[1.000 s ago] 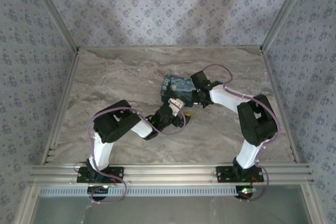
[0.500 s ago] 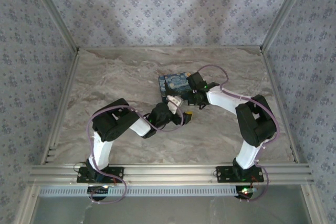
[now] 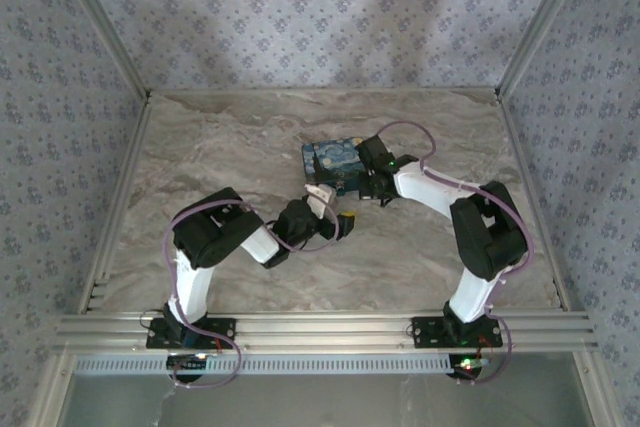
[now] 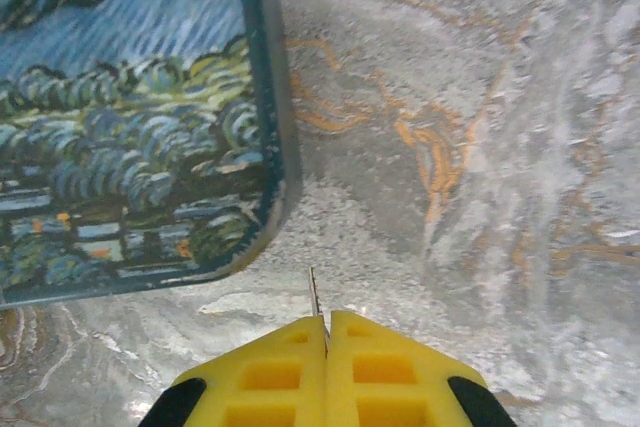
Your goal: Unlock the padlock with the key
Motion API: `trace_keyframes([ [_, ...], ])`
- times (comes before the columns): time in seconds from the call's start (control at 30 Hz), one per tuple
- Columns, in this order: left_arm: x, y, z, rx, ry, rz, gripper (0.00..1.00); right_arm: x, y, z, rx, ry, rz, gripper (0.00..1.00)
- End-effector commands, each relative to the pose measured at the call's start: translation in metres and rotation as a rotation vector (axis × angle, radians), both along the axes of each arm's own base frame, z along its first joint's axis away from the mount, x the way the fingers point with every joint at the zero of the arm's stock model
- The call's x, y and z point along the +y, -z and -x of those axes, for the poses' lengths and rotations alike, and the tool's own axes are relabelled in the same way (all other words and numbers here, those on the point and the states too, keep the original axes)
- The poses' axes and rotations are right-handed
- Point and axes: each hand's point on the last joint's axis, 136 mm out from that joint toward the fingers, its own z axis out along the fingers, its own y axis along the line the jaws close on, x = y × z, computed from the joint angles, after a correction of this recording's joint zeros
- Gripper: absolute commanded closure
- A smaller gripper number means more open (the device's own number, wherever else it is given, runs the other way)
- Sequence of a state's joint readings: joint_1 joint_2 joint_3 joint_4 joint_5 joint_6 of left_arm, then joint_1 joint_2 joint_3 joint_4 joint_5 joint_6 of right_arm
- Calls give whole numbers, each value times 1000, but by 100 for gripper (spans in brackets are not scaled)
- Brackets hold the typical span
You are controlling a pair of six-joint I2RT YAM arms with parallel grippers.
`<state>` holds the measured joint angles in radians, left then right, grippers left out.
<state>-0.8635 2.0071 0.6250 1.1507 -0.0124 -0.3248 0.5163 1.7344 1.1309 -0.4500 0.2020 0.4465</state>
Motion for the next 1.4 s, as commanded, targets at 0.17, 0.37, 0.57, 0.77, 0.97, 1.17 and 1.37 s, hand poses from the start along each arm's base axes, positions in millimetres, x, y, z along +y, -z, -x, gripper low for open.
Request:
trace_keyframes([
  [0.17,20,-20,-2,-19,-23,21,6,-35,-81,-52,-168,39,87,100],
  [0.37,12,-20,-3,-10,3,28,5,-10,-89,-120,-195,-61,16,100],
  [0.57,5,-21,-11,-13,-6,31,5,21,-59,-168,-148,-144,-39,100],
  [0.77,0,-17,-15,-2,5,19,4,43,-42,-178,-93,-213,-83,100],
  [0.97,8,-11,-19,25,-3,41,2,47,-18,-149,-9,-267,-61,100],
  [1.17,12,-11,-10,65,52,62,0,39,-9,-119,24,-274,-46,100],
  [1.37,16,-14,2,101,129,81,0,38,-9,-100,1,-285,-30,100],
])
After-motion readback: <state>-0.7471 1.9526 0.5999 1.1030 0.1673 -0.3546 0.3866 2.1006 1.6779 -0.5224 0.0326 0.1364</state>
